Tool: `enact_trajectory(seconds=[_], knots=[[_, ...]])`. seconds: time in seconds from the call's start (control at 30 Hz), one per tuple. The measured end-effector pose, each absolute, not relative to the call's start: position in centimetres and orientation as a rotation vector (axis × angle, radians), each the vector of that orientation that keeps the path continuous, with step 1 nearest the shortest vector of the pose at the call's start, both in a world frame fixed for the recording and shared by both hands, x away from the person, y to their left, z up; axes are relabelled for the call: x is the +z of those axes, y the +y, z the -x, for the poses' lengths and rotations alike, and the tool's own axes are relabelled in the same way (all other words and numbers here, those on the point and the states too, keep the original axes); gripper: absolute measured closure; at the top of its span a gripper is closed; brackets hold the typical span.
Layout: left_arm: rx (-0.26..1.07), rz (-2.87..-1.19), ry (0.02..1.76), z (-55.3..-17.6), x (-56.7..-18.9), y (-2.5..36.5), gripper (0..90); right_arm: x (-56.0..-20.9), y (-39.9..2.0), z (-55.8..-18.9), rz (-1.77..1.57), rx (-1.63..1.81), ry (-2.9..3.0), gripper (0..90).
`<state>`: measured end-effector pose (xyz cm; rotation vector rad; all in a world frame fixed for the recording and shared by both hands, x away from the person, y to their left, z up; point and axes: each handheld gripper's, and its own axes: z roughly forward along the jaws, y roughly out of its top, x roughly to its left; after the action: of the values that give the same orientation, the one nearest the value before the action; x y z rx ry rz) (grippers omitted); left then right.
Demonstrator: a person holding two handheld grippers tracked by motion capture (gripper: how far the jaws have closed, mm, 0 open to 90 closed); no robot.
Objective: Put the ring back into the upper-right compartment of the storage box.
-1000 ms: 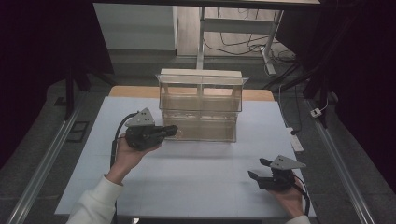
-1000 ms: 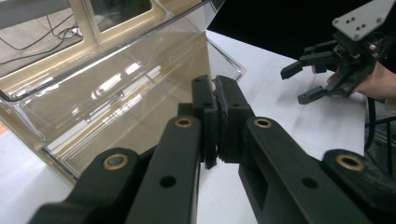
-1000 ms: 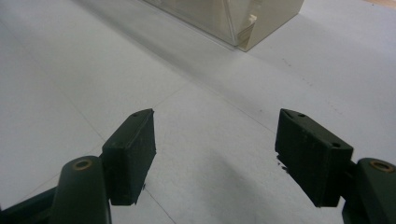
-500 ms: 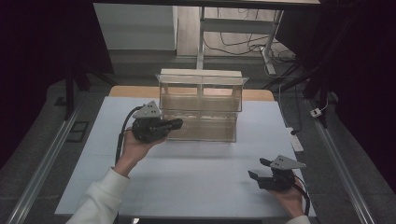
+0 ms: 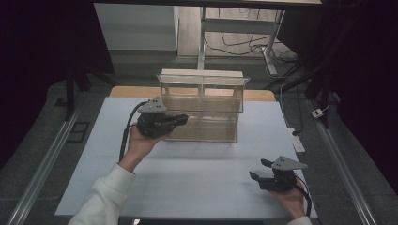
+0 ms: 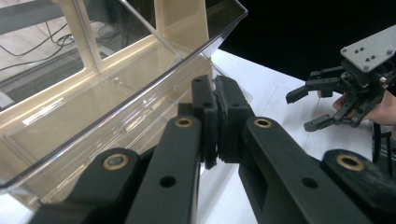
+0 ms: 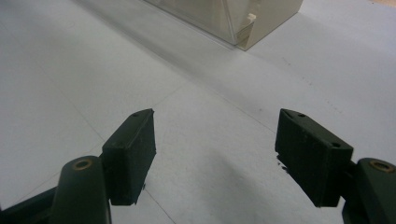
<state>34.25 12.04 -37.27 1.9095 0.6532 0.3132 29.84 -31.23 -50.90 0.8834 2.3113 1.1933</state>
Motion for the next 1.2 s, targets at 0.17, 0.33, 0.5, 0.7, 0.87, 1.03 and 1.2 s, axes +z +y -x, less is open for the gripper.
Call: enact_trajectory(seconds=[0.17, 0.33, 0.5, 0.7, 0.87, 1.03, 1.2], knots=[[0.313, -1.904, 0.65, -34.5, -37.0, 11.8, 86.8, -50.9, -31.2, -29.8, -0.885, 1.193, 2.311, 28.4], [0.304, -1.9, 0.654, -34.9, -36.8, 11.5, 86.8, -50.9, -31.3, -29.9, -0.882, 1.196, 2.309, 28.5], [0.297, -1.894, 0.648, -35.2, -36.5, 11.2, 86.8, -50.9, -31.3, -29.8, -0.885, 1.198, 2.308, 28.4], [0.3, -1.895, 0.645, -35.7, -36.0, 10.8, 86.8, -50.8, -31.3, -29.8, -0.886, 1.199, 2.308, 28.4], [0.303, -1.901, 0.64, -36.1, -35.6, 10.2, 86.8, -50.9, -31.3, -29.8, -0.886, 1.198, 2.309, 28.4], [0.301, -1.906, 0.638, -36.5, -35.5, 9.7, 86.8, -50.9, -31.3, -29.8, -0.885, 1.196, 2.31, 28.4], [0.304, -1.91, 0.634, -36.8, -35.2, 9.2, 86.8, -50.9, -31.3, -29.9, -0.886, 1.192, 2.311, 28.4]])
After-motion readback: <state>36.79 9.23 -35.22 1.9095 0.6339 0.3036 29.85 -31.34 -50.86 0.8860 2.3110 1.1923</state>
